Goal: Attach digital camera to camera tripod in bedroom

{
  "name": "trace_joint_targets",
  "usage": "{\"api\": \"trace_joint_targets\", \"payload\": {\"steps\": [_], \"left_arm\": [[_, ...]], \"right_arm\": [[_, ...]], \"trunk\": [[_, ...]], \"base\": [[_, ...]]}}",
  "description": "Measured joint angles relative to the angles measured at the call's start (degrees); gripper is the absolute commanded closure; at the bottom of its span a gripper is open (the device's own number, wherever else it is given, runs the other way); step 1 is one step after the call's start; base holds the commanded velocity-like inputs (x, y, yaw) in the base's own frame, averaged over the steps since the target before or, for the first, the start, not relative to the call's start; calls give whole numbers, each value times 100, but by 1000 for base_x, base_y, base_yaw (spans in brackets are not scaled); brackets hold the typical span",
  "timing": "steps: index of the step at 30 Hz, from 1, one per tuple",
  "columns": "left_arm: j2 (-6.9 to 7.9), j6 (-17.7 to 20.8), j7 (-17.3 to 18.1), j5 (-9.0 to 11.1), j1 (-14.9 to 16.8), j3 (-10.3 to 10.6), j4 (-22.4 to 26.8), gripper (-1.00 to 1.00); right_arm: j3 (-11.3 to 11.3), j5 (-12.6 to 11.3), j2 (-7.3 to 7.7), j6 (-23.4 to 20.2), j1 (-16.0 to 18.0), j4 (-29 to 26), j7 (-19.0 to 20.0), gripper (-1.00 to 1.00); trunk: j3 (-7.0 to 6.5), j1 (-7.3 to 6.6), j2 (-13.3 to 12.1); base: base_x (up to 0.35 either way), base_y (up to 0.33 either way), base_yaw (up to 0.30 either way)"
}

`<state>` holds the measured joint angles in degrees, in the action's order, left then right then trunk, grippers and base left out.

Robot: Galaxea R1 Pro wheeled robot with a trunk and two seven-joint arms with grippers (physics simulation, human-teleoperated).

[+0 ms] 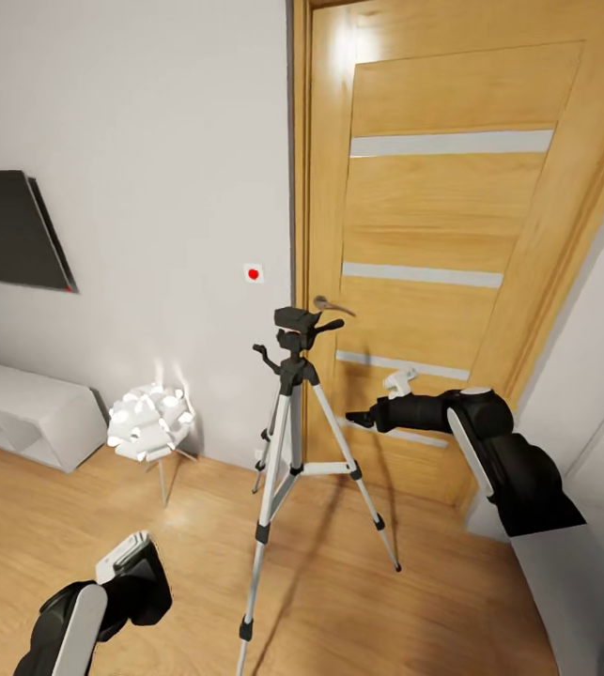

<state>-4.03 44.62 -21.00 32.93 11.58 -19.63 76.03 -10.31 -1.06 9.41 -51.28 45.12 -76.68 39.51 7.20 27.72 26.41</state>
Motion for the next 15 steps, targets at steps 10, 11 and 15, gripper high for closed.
{"api": "trace_joint_targets", "payload": {"steps": [10,11,15], "left_arm": [[108,5,69,19,-12,-126,15,100],[112,4,73,20,-12,-127,17,100],[122,4,85,17,-12,-138,42,100]], "right_arm": [[81,-41,194,-39,-354,-50,-10,-100],[86,-49,205,-41,-402,-57,-11,-100],[98,-76,248,-14,-622,-47,4,-100]], "trunk": [[0,0,0],[0,0,0],[0,-1,0]], "base": [[19,-39,51],[81,-201,8],[99,-250,5]]}}
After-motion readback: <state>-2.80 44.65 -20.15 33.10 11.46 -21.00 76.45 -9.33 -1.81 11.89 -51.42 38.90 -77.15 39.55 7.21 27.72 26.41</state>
